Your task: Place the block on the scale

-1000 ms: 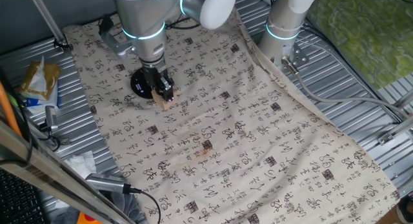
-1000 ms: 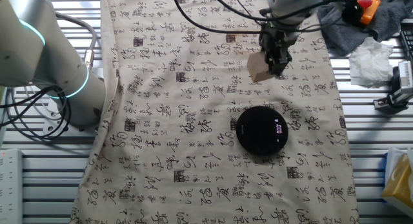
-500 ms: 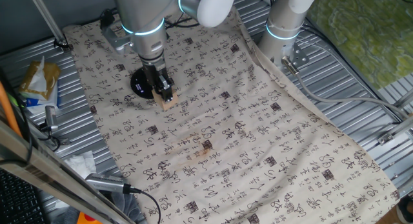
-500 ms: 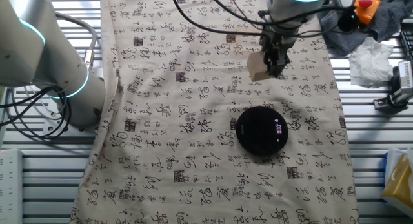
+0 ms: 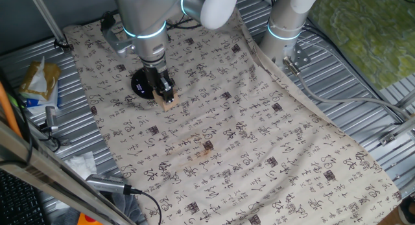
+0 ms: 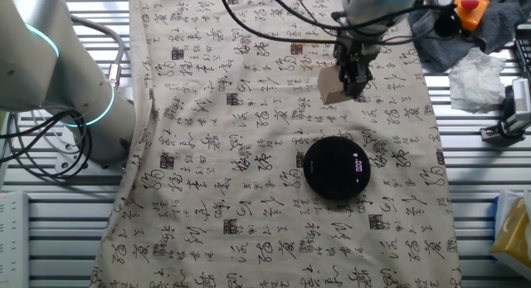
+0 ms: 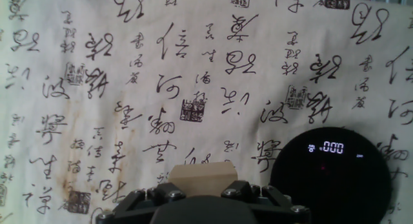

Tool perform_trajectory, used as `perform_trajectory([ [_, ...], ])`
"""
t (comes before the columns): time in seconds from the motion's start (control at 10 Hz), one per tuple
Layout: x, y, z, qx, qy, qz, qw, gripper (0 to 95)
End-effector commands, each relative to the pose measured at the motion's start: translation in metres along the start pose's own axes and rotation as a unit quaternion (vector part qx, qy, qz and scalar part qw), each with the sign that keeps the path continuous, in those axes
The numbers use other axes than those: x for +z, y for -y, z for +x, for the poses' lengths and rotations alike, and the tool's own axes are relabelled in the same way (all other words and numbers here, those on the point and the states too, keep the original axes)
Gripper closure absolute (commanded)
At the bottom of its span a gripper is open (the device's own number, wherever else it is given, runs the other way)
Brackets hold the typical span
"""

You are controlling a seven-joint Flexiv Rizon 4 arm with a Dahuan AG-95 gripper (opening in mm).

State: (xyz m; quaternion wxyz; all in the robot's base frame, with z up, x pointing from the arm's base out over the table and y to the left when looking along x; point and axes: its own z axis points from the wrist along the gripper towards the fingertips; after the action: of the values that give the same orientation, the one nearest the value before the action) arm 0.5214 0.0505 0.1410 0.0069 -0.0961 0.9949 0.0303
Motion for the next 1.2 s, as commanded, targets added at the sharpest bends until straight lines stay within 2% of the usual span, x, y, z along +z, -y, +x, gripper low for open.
perform_trajectory([
  [0.1,-0.001,0.010,0.000,-0.007,-0.001,-0.003,1.0000,95.0],
  [0.3,0.003,0.034,-0.003,-0.011,0.003,-0.007,0.9999,95.0],
  [0.4,0.002,0.039,-0.003,-0.011,0.003,-0.007,0.9999,95.0],
  [0.5,0.001,0.057,-0.002,-0.018,0.002,-0.003,0.9998,95.0],
  [0.7,-0.001,0.076,0.001,-0.021,0.002,-0.003,0.9998,95.0],
  [1.2,0.006,0.102,0.004,-0.025,0.005,-0.002,0.9997,95.0],
])
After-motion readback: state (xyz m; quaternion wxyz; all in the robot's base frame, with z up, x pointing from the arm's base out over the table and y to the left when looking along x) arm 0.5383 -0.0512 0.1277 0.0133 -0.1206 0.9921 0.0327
